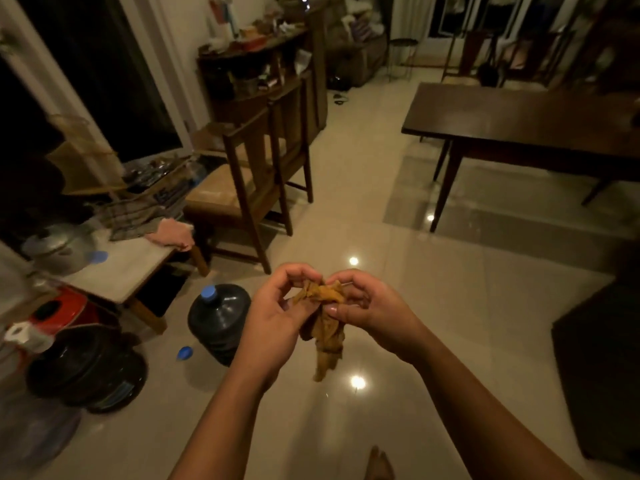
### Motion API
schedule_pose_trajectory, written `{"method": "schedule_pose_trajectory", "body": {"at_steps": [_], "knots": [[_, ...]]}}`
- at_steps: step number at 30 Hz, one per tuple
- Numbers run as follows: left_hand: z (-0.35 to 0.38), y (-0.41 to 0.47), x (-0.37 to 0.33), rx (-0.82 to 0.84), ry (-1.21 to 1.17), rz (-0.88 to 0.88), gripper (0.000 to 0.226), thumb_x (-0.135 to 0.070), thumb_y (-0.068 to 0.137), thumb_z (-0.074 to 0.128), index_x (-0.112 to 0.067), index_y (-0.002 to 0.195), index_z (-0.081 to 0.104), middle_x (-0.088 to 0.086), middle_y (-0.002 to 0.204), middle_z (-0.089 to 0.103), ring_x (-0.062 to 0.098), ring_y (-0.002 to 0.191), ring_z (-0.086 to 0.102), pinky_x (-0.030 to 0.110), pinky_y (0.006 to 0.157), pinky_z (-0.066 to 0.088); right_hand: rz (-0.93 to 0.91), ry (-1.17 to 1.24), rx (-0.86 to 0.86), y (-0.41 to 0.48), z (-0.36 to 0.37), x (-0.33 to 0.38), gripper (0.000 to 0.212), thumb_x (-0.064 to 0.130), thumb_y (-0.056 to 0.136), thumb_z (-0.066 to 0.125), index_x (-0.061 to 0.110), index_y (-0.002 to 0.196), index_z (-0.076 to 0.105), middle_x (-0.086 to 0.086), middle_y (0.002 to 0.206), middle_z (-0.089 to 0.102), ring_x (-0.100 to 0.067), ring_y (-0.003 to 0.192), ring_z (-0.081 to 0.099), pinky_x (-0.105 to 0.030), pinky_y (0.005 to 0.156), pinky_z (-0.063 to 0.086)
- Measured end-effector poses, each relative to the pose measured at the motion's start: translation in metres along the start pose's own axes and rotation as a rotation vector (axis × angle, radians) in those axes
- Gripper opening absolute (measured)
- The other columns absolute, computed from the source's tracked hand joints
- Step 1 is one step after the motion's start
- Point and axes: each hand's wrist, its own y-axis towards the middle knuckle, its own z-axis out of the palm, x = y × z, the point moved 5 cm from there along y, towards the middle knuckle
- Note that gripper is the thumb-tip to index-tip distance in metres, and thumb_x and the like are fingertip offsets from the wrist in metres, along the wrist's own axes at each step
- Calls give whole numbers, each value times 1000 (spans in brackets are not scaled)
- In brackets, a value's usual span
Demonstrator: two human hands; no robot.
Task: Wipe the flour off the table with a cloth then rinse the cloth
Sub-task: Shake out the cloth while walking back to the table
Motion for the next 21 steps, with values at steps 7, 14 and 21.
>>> {"method": "schedule_pose_trajectory", "body": {"at_steps": [7,14,21], "knots": [[28,133,-23,-81,4,-1,38,4,79,69,-24,103,61,7,93,70,22,82,71,32,65,58,-70,25,-116,83,-115,28,14,9,90,70,15,102,67,-2,85,72,-16,80,70,-25,67,53],[36,249,-16,-49,174,-47,28,-11,79,75,-23,103,65,4,85,72,14,75,71,23,58,58,-131,-57,-267,182,-178,35,13,9,88,65,21,91,67,-6,79,67,-20,74,64,-38,66,54],[12,389,5,28,28,-29,14,-12,83,69,-17,96,70,1,86,73,11,81,70,24,66,57,-106,-177,-410,290,-216,36,20,34,88,72,22,98,60,-8,77,72,-19,76,74,-30,60,58]]}}
